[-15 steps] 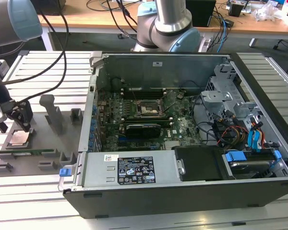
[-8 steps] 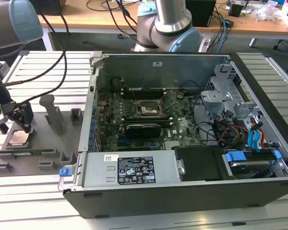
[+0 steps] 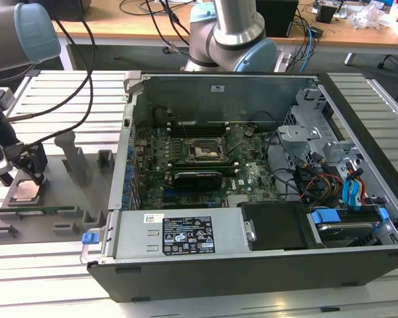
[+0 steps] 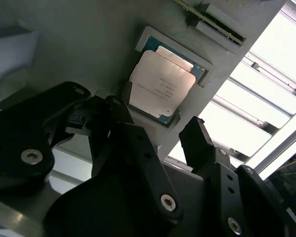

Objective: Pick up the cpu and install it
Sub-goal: 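Pick up the cpu and move it towards the insertion slot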

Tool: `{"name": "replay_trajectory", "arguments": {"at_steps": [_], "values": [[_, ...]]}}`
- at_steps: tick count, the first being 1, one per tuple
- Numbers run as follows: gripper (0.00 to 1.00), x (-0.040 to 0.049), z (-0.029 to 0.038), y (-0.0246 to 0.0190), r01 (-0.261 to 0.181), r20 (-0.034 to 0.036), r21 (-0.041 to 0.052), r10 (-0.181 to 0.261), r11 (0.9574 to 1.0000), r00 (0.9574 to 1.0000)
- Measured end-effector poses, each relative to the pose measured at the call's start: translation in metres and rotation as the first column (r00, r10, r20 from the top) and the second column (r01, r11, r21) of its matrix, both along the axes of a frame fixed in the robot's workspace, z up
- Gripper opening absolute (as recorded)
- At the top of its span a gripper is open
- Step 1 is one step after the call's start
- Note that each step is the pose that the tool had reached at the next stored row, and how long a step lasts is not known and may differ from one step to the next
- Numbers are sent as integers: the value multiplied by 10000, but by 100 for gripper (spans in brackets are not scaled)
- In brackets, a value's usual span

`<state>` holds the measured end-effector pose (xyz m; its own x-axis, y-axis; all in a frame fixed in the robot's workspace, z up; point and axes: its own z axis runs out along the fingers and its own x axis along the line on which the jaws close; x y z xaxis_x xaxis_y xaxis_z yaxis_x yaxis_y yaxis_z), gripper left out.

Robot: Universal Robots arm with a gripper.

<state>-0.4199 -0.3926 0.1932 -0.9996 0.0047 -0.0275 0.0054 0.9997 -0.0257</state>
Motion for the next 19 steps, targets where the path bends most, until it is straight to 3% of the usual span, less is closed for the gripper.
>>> {"name": "replay_trajectory", "arguments": {"at_steps": [3,5,7,12,13,16,19], "values": [[66,5,-26,-4,-2,-4,-16,2,10000,10000],[66,5,-32,-45,-3,-2,-17,3,10000,10000],[66,6,-32,-56,-7,1,-16,7,10000,10000],[66,9,54,-58,-8,3,-10,8,10000,10000],[66,11,54,-70,-10,1,11,10,10000,10000],[66,43,46,-181,-16,-18,121,16,9999,10000],[66,86,40,-217,-29,-38,150,29,9999,10000]]}}
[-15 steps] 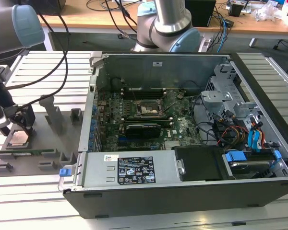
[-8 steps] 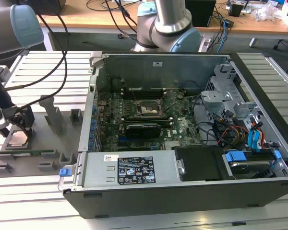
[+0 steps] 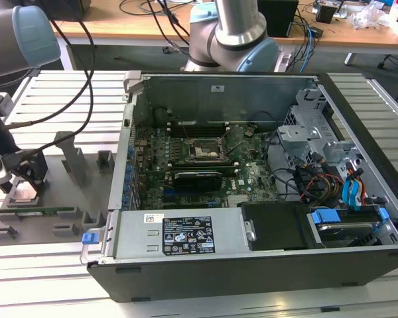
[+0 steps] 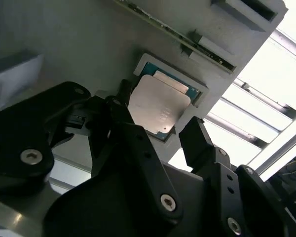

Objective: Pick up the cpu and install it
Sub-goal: 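Pick up the cpu and move it towards the insertion slot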

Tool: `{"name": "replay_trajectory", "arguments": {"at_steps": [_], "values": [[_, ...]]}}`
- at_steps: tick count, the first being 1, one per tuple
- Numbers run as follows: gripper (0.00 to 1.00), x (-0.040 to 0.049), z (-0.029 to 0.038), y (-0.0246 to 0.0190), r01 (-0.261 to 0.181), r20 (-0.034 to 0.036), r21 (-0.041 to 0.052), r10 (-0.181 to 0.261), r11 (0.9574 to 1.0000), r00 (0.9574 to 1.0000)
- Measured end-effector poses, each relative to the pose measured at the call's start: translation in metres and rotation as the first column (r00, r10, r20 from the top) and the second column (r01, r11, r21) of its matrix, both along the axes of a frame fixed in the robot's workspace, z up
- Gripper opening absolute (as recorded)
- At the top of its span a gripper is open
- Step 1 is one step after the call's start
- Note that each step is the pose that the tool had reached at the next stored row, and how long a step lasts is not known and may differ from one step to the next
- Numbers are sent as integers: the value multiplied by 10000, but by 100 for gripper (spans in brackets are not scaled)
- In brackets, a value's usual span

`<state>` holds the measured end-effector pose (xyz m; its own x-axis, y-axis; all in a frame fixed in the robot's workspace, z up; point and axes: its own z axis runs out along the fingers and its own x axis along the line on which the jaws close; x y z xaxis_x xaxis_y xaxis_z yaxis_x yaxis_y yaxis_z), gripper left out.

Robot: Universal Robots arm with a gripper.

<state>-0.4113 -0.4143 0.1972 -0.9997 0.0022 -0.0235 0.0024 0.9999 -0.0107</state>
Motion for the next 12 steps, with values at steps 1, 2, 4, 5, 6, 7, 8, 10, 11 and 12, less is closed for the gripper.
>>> {"name": "replay_trajectory", "arguments": {"at_steps": [1,2,4,5,6,7,8,10,11,12], "values": [[66,8,-3,-9,-4,-4,10,4,10000,10000],[66,21,-10,-22,-11,-11,26,11,10000,10000],[66,37,-22,-27,-23,-28,34,23,10000,10000],[66,41,-30,-27,-28,-31,50,28,10000,10000],[66,41,-35,-27,-29,-33,67,29,10000,10000],[66,41,-41,-27,-30,-34,88,30,10000,10000],[66,42,-47,-28,-32,-33,116,32,9999,10000],[66,38,-67,-27,-31,-33,227,32,9997,10000],[66,34,-69,-28,-34,-33,227,35,9997,10000],[66,31,-69,-28,-34,-34,224,34,9997,10000]]}}
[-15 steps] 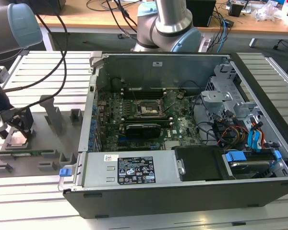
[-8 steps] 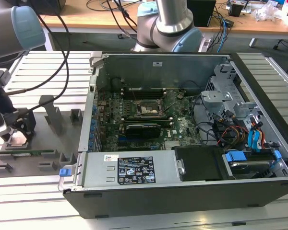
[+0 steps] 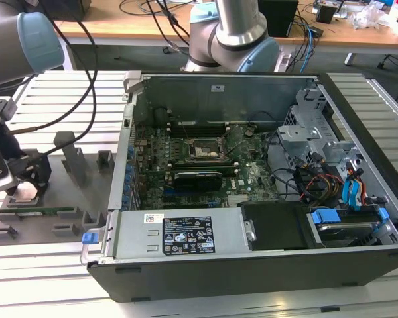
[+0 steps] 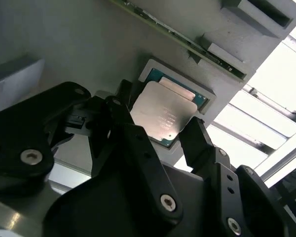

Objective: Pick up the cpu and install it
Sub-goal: 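Pick up the cpu and move it towards the insertion slot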

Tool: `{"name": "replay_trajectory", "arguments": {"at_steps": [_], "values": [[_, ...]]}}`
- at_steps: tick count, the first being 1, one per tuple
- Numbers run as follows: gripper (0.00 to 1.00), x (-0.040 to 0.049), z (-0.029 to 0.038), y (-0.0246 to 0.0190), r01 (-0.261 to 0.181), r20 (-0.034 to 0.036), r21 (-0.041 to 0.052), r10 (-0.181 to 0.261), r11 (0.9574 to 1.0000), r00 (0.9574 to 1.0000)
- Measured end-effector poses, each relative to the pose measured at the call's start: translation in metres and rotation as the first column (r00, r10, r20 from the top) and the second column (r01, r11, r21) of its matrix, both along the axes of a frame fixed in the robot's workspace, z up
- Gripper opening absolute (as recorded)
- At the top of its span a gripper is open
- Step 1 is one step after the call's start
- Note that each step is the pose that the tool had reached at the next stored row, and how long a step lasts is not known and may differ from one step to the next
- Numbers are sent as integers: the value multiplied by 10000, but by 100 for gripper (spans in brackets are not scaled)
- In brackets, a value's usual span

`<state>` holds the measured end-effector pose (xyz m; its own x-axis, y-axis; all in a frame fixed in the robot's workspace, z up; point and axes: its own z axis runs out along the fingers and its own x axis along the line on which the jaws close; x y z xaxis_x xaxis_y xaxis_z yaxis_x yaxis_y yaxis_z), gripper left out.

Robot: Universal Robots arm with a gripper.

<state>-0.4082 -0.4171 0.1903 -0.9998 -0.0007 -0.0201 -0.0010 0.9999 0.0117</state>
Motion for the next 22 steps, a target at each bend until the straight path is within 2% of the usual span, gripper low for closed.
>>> {"name": "replay_trajectory", "arguments": {"at_steps": [2,3,7,8,10,22], "values": [[66,-3,-4,0,1,3,-9,-1,10000,10000],[66,-28,-27,0,0,1,-12,0,10000,10000],[66,-28,-27,1,1,1,-11,-1,10000,10000],[65,-29,-27,1,1,0,-12,-1,10000,10000],[55,-28,-28,1,1,1,-12,-1,10000,10000],[55,-28,-29,1,1,2,-15,-1,10000,10000]]}}
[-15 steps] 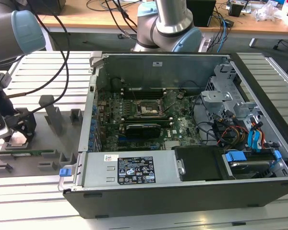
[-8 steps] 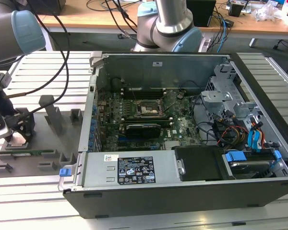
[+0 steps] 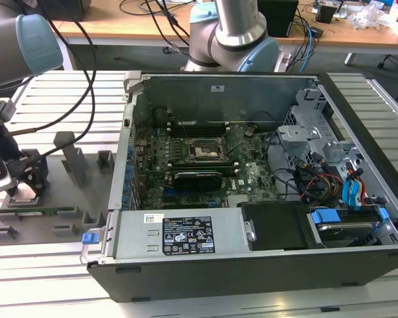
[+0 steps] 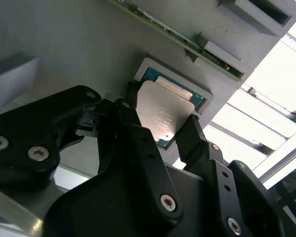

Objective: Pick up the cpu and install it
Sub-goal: 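Pick up the cpu and move it towards the insertion slot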

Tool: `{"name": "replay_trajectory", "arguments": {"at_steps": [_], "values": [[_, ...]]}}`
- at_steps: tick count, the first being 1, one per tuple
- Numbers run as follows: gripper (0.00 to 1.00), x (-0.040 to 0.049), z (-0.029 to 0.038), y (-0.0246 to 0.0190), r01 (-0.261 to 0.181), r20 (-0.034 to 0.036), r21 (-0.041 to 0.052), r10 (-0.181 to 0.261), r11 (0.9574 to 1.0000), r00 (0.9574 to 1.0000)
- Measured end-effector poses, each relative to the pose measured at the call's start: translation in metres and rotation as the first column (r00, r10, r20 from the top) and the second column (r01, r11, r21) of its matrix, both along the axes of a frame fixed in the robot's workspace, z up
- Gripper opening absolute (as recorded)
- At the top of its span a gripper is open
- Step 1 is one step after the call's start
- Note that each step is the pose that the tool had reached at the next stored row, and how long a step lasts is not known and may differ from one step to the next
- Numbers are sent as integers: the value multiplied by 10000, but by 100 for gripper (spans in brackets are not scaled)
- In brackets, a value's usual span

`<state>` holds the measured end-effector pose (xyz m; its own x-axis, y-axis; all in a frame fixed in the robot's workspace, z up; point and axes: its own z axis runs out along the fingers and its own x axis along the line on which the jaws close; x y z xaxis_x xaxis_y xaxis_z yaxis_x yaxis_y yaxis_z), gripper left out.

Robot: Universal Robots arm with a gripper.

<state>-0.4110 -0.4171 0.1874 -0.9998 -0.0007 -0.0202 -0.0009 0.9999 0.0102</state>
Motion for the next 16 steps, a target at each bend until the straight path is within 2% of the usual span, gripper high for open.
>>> {"name": "replay_trajectory", "arguments": {"at_steps": [4,8,14,16], "values": [[55,0,53,0,0,0,0,0,10000,10000],[55,0,174,2,0,0,0,0,10000,10000],[55,0,277,2,0,0,0,0,10000,10000],[55,0,352,3,0,-1,0,0,10000,10000]]}}
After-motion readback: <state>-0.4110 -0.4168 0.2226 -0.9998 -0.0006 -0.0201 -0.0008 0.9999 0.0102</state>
